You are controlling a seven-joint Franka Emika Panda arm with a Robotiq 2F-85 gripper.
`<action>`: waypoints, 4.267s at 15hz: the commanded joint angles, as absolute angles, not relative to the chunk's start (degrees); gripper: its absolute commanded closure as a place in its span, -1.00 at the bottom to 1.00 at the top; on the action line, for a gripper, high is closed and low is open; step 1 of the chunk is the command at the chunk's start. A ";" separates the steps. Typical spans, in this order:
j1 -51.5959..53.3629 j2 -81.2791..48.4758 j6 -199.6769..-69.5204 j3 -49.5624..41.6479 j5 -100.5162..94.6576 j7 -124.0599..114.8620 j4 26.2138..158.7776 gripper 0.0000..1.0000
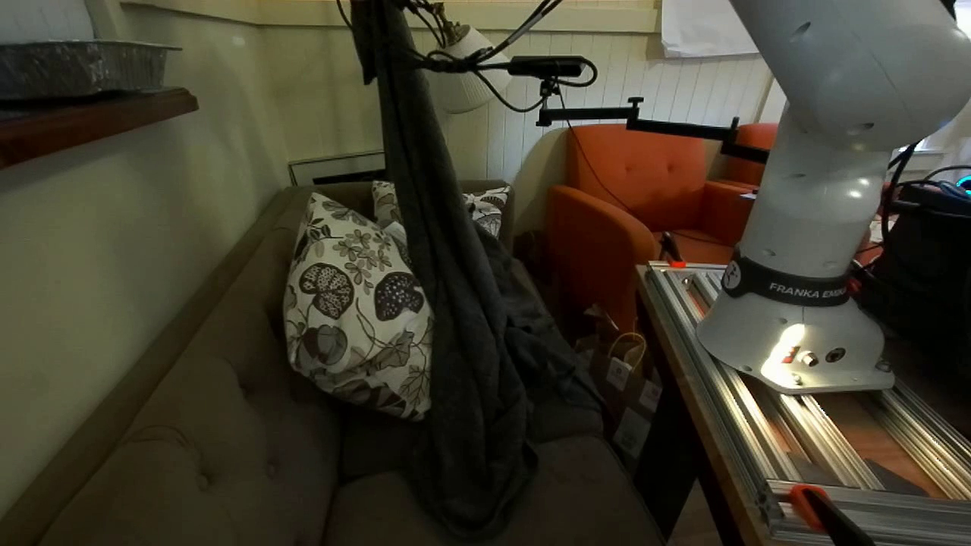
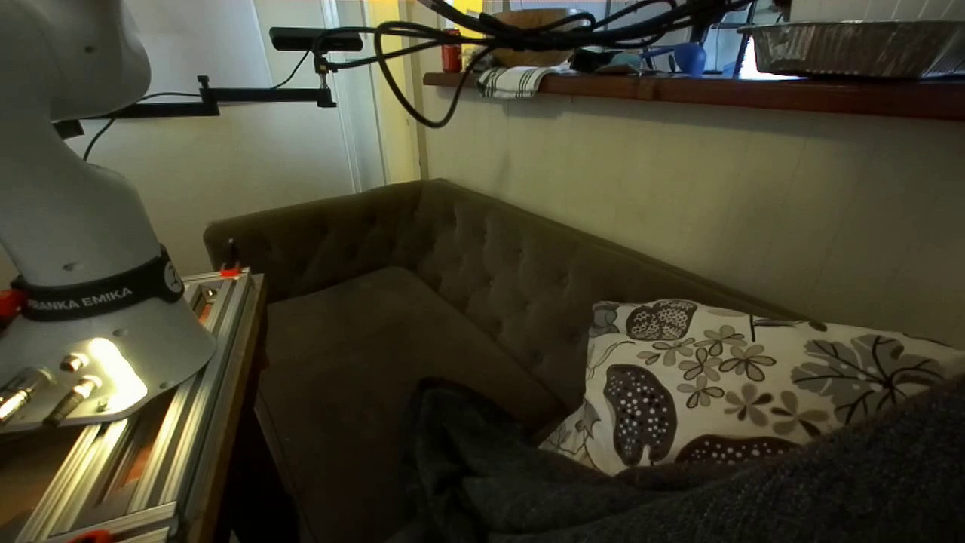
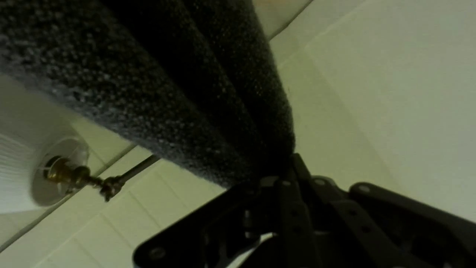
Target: Move the blanket to the right
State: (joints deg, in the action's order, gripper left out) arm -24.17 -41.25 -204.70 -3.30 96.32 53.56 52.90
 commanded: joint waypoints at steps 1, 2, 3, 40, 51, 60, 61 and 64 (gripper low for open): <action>-27.57 -36.78 -195.75 2.31 100.18 58.86 60.04 0.99; -28.57 -35.97 -193.90 3.91 100.56 58.88 62.64 0.99; -29.75 -35.26 -192.62 5.61 100.94 58.39 65.32 0.99; -31.63 -61.67 -161.79 -9.96 50.31 9.36 35.91 0.99; -31.93 -59.60 -159.50 -13.00 41.97 1.49 36.54 -0.23; -25.12 -44.72 -133.43 -17.54 39.44 2.85 51.51 -1.00; -22.97 -43.35 -133.06 -19.58 37.32 2.54 53.81 -1.00; -15.37 -40.39 -135.85 -26.84 30.05 -0.20 61.01 -1.00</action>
